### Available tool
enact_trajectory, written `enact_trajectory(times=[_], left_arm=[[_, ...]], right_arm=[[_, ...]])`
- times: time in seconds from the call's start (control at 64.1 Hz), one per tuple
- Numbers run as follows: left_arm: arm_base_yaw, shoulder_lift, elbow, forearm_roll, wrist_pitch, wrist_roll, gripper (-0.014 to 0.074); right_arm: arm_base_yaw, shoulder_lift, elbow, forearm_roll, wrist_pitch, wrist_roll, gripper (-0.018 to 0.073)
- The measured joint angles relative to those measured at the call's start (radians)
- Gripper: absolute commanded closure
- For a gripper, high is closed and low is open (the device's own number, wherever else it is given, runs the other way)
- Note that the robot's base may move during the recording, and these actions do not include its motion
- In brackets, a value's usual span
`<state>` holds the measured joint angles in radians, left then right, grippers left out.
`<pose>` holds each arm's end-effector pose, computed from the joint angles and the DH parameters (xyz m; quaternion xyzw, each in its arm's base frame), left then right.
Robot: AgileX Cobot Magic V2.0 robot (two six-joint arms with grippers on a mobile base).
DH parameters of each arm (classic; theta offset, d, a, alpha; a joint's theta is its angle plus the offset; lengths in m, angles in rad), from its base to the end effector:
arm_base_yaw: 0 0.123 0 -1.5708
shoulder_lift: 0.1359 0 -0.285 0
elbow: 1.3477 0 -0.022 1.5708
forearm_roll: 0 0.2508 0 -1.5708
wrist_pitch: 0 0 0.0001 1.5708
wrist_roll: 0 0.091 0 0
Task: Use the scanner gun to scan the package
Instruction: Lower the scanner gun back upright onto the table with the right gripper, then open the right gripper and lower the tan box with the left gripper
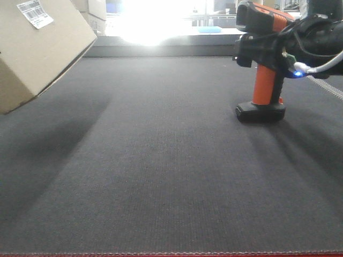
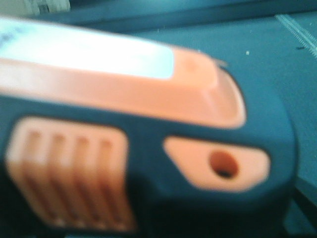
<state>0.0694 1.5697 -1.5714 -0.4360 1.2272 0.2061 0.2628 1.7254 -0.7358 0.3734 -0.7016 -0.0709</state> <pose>0.3252 -0.0137 0.3749 0.0377 0.9532 -0.1837 0.2370 0.3342 0.0677 0.1921 0.0566 0.7812 0.0565 0.6191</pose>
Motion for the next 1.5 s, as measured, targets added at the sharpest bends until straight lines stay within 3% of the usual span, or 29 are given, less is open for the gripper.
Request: enact_trajectory(times=[0.359,0.78,0.952,1.139,1.249,1.342,1.498], left_arm=[[0.000,0.000,0.000,0.000,0.000,0.000,0.0708],[0.000,0.000,0.000,0.008,0.000,-0.007,0.0708],[0.000,0.000,0.000,0.069,0.000,-0.051,0.0708],[0.000,0.020,-0.045,0.210,0.004,-0.107,0.0708],[0.000,0.053,-0.092,0.270,0.004,-0.120,0.0708],[0.000,0.088,-0.126,0.308,0.004,-0.123,0.0708],[0.000,0.145,-0.151,0.348,0.002,-0.125,0.0708]], right_arm=[[0.000,-0.088,0.000,-0.002,0.145,-0.051,0.0000],[-0.048,-0.185,0.014,-0.002,0.434,-0.051,0.0000],[-0.072,-0.263,0.053,-0.002,0.512,-0.052,0.0000],[-0.074,-0.400,0.105,-0.002,0.579,-0.052,0.0027],[-0.074,-0.492,0.123,-0.002,0.618,-0.052,0.0184],[-0.074,-0.578,0.127,-0.007,0.665,-0.052,0.0432],[-0.074,-0.707,0.127,-0.070,0.714,-0.052,0.0729]])
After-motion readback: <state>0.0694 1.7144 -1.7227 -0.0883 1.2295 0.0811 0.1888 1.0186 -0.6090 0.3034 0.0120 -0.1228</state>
